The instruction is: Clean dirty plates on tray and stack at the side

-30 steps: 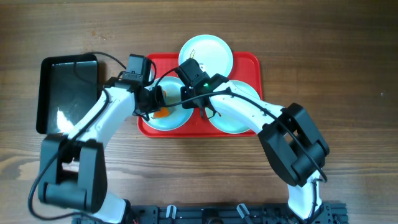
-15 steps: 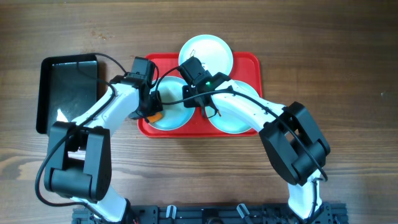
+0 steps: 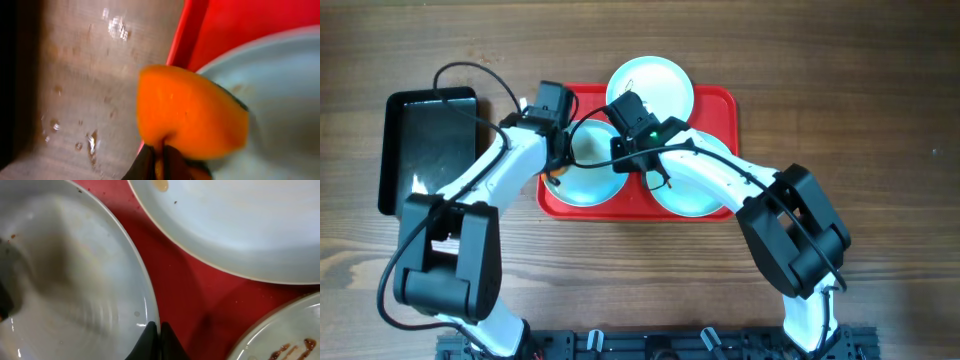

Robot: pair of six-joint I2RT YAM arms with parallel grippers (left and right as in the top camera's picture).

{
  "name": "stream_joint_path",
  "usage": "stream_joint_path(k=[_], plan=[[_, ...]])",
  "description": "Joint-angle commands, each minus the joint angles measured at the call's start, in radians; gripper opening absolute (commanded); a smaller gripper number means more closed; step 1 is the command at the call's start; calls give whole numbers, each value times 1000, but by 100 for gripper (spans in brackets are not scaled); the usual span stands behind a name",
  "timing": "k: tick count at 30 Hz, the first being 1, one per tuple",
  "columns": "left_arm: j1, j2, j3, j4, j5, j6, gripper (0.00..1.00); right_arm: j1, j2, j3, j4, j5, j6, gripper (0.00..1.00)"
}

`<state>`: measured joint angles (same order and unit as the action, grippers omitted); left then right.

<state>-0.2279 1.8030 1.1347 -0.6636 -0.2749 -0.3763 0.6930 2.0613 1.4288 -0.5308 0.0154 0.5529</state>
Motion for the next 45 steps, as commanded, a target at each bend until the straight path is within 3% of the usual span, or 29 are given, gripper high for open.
stream_joint_path(k=[1, 3, 7, 21, 24, 35, 45], plan=[[9, -64, 35, 64, 158, -24, 4, -13, 17, 2, -5, 39, 0, 4], [9, -66, 34, 103, 290, -24, 4, -13, 17, 2, -5, 38, 0, 4], [8, -51, 34, 126, 415, -24, 4, -13, 17, 2, -4, 35, 1, 4], [-18, 88, 23, 136, 430, -51, 4, -13, 17, 2, -4, 27, 6, 4], [-18, 119, 23, 140, 381, -51, 4, -13, 17, 2, -5, 27, 5, 4], [-18, 129, 23, 22, -48, -51, 4, -13, 17, 2, -5, 28, 5, 4], [-19, 27, 46, -30, -105, -51, 4, -13, 17, 2, -5, 28, 6, 4]])
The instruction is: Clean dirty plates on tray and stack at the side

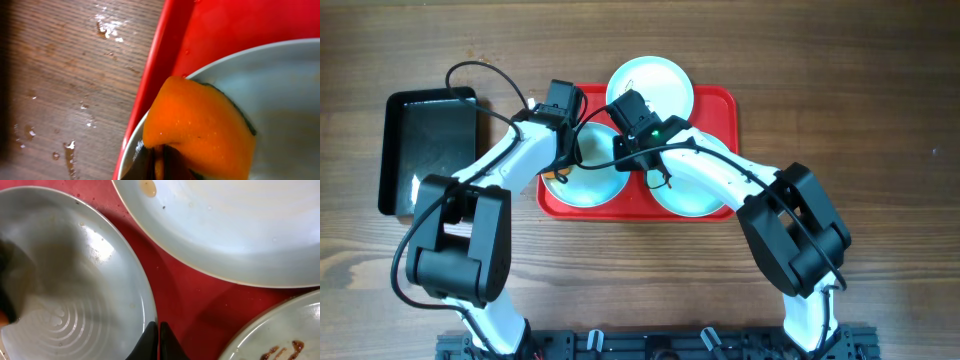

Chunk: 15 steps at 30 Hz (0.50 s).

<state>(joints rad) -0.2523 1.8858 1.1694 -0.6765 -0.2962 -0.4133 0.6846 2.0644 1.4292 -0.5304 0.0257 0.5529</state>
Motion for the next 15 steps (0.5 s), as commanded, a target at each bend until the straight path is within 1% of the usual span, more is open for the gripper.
stream_joint_path(k=[1, 8, 11, 12, 15], plan=[[5, -83, 11, -16, -84, -14, 4, -4, 14, 2, -6, 18, 6, 4], [6, -300, 11, -16, -109, -14, 4, -4, 14, 2, -5, 18, 8, 4], [6, -372, 11, -25, -93, -14, 4, -4, 14, 2, -5, 18, 8, 4], [6, -388, 11, -29, -71, -14, 4, -4, 14, 2, -4, 18, 8, 4], [8, -409, 11, -32, 71, -14, 4, -4, 14, 2, -1, 18, 8, 4]])
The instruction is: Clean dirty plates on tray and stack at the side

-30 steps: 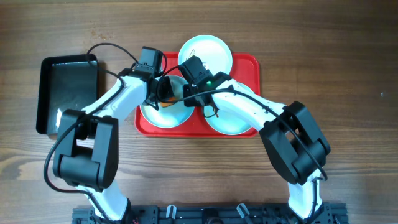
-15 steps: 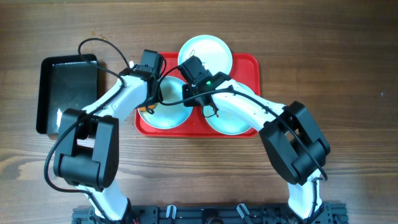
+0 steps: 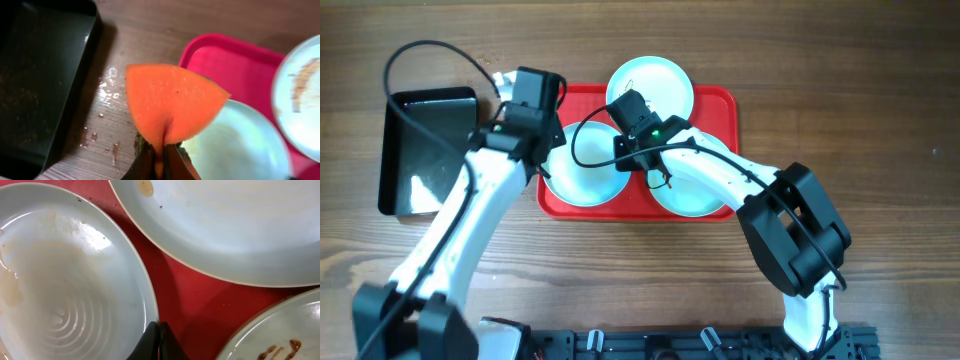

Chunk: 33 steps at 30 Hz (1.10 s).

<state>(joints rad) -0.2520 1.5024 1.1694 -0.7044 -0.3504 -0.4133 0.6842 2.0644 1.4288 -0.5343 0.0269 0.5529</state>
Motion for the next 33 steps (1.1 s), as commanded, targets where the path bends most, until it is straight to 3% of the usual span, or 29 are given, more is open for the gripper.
stream_joint_path(k=[1, 7, 25, 33], plan=[[7, -24, 10, -5, 178, -14, 4, -4, 14, 2, 3, 16, 8, 4], [7, 59, -25, -3, 388, -15, 4, -4, 14, 2, 2, 16, 8, 4], [8, 351, -50, 109, 379, -66, 4, -4, 14, 2, 2, 16, 7, 4], [8, 399, -53, 114, 283, -66, 4, -4, 14, 2, 2, 17, 6, 4]])
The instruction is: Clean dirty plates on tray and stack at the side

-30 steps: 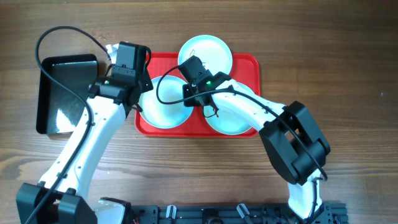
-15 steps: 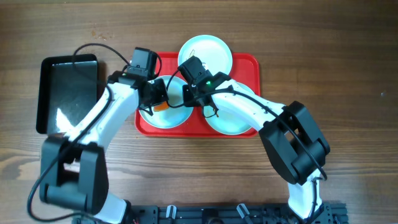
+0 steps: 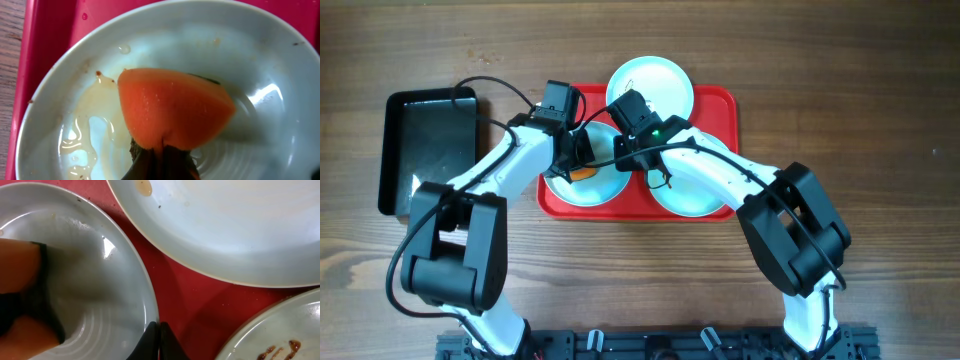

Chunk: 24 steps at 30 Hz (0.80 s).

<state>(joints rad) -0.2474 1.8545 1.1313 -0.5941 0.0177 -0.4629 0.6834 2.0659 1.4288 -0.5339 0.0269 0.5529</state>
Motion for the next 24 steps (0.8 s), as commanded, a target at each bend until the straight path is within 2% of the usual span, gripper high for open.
stream_joint_path(k=[1, 3, 7, 11, 18, 24], plan=[[3, 50, -16, 4, -97, -16, 4, -3, 12, 2, 2, 17, 4, 4], [3, 57, -20, 2, -140, -11, 4, -3, 12, 2, 1, 17, 4, 4], [14, 62, -21, -36, -330, 7, 4, -3, 12, 2, -2, 17, -2, 4], [36, 61, -20, -46, -405, 11, 4, -3, 12, 2, -2, 17, -2, 4], [15, -26, 29, -55, -413, 10, 4, -3, 12, 2, -2, 17, -3, 4], [-9, -239, 46, -58, -412, 10, 4, -3, 12, 2, -3, 17, -3, 4]])
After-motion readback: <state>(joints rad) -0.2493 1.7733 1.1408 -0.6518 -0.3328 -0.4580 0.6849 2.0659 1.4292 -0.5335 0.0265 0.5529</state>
